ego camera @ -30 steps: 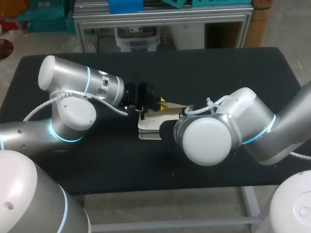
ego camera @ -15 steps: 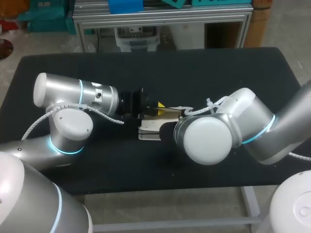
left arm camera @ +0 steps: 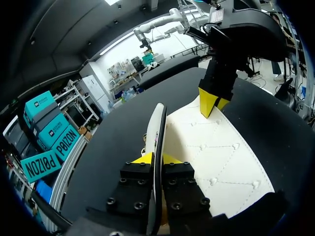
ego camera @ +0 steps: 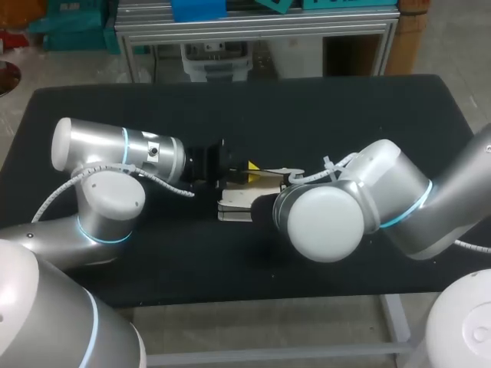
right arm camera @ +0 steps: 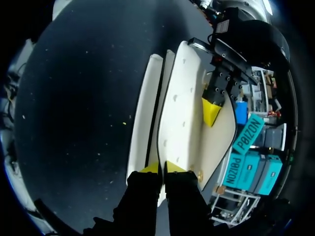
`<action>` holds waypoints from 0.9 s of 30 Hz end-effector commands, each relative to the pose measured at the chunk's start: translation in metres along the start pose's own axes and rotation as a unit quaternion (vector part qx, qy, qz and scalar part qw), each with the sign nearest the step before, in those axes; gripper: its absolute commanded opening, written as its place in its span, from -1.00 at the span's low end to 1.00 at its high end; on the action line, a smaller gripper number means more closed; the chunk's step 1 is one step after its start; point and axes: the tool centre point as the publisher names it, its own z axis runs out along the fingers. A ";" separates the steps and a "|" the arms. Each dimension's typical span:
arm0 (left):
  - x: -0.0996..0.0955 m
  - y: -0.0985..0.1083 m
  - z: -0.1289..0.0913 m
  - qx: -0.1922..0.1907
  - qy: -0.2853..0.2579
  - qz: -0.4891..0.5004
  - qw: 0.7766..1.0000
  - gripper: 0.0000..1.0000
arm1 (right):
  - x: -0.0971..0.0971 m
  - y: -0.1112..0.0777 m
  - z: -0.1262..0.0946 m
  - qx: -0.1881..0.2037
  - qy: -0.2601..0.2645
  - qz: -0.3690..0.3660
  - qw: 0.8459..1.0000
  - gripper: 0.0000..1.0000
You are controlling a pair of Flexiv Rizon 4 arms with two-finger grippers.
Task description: Pick up the bag, open it, inspect its contents, close it, and place it on the opposite side
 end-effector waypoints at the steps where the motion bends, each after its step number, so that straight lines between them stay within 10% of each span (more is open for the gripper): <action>1: 0.004 0.005 0.001 0.003 -0.001 0.001 1.000 -1.00 | 0.004 0.001 0.007 0.011 -0.414 0.006 0.910 -1.00; 27: 0.009 0.002 -0.002 0.026 0.007 0.032 0.999 -1.00 | 0.004 0.001 0.007 0.014 -0.413 0.008 0.910 -1.00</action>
